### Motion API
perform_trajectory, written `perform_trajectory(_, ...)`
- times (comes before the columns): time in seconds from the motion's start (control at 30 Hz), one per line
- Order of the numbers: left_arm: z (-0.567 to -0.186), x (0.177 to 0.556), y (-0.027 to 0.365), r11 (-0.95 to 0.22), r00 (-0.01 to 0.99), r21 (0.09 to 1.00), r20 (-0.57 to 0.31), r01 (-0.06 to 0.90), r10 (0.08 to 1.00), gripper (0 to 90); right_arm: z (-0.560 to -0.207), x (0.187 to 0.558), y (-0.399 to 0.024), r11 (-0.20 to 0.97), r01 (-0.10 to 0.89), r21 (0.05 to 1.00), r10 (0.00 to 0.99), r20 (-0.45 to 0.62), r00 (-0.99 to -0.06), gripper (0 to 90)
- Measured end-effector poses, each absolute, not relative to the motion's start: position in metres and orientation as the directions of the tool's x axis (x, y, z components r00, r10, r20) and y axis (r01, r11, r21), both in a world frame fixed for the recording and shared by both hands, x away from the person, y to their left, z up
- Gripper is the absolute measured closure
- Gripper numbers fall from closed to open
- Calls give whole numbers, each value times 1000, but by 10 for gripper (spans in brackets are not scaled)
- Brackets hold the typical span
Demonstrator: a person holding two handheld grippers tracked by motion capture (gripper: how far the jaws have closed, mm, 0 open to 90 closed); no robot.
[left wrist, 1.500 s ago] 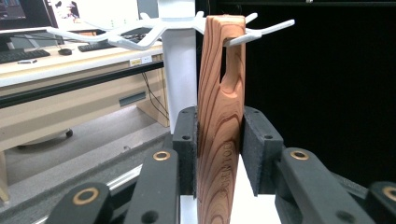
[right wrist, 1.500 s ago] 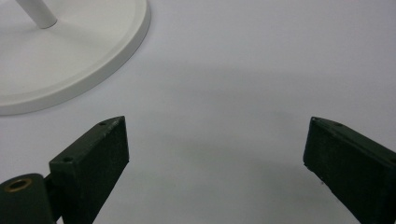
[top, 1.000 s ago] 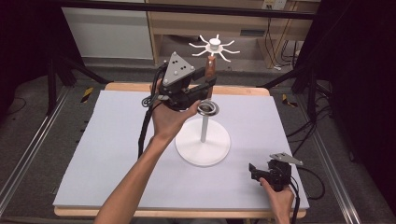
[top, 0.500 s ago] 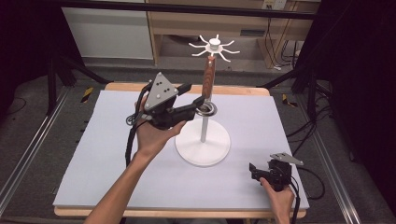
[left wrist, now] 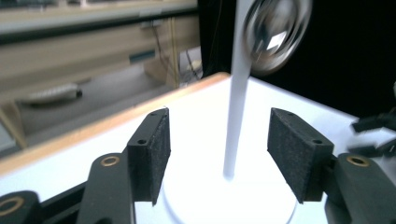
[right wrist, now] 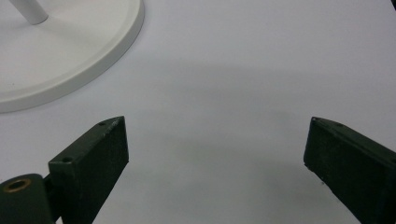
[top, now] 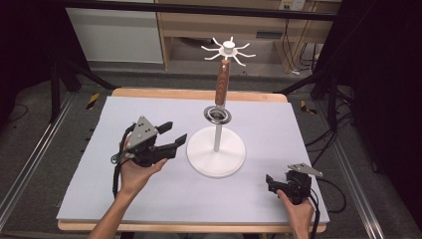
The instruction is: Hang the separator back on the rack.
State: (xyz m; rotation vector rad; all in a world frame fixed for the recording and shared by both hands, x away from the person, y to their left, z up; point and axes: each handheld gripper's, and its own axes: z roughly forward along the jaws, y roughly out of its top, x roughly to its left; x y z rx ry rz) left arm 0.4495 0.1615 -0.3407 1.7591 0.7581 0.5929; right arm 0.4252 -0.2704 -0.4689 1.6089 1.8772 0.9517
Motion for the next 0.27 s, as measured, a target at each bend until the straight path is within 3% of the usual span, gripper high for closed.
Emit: perform_trajectory(0.27,-394,450,193,-265,632,913,11,309,775,357,-471,425,-271,74,650,756,983,57,-177,69)
